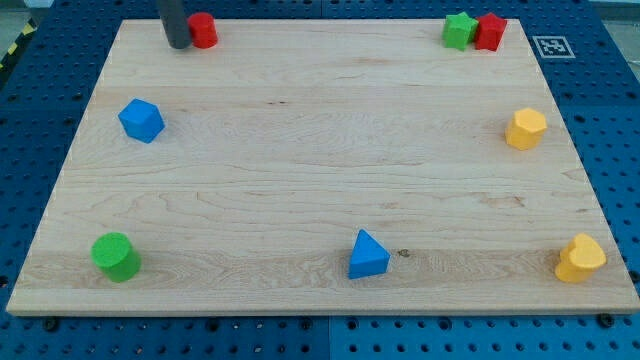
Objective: Slide red circle to the top center
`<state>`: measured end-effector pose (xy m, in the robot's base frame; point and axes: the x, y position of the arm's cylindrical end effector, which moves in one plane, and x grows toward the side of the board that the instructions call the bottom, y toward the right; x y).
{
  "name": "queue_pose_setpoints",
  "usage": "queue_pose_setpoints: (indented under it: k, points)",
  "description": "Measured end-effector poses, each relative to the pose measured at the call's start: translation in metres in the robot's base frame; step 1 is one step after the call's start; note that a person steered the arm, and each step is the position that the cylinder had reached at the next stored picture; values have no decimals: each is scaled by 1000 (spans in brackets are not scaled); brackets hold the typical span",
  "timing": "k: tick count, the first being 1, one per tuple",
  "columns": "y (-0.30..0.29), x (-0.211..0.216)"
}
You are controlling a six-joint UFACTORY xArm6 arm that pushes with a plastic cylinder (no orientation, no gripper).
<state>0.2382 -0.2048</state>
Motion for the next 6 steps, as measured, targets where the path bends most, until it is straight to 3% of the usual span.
queue_pose_setpoints:
  k: [3,6]
  points:
    - [19,-18]
    - [148,-17]
